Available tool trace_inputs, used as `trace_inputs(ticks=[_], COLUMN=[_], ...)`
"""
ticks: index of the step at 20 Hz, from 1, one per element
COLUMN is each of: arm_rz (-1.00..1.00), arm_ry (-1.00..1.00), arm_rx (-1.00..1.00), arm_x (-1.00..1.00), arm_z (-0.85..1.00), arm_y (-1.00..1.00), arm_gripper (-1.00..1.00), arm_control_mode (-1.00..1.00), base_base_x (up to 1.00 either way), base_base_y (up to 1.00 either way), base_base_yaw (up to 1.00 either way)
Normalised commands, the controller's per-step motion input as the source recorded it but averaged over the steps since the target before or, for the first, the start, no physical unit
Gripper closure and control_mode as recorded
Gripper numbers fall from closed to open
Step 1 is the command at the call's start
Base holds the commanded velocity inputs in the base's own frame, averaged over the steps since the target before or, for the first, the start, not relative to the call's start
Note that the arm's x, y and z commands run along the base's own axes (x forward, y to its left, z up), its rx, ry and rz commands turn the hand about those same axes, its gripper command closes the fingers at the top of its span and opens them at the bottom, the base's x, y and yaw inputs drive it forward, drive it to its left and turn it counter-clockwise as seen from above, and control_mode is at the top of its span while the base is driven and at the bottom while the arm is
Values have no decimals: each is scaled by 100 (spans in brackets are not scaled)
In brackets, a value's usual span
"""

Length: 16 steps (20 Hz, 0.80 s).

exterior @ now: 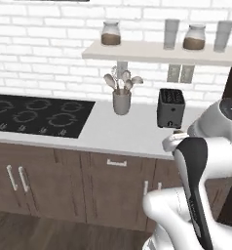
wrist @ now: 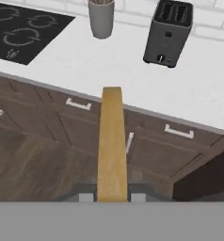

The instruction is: Start the toaster. Once the lever pops up, take the bread to the plate on the dining counter.

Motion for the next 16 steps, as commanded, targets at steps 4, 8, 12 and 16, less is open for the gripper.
trace_inputs(ticks=[4, 8, 12, 16], arm_rz=[0, 0, 0, 0], arm_ry=[0, 0, 0, 0], arm_rx=[0, 0, 0, 0], arm_x=[0, 0, 0, 0], arm_z=[0, 0, 0, 0], arm_y=[0, 0, 0, 0], arm_gripper=[100, 100, 100, 100], arm_control_mode=[100, 100, 100, 100], base_base_x=[-28, -26, -16, -2], base_base_y=[26, 13, 13, 17], base_base_yaw=[100, 100, 100, 99])
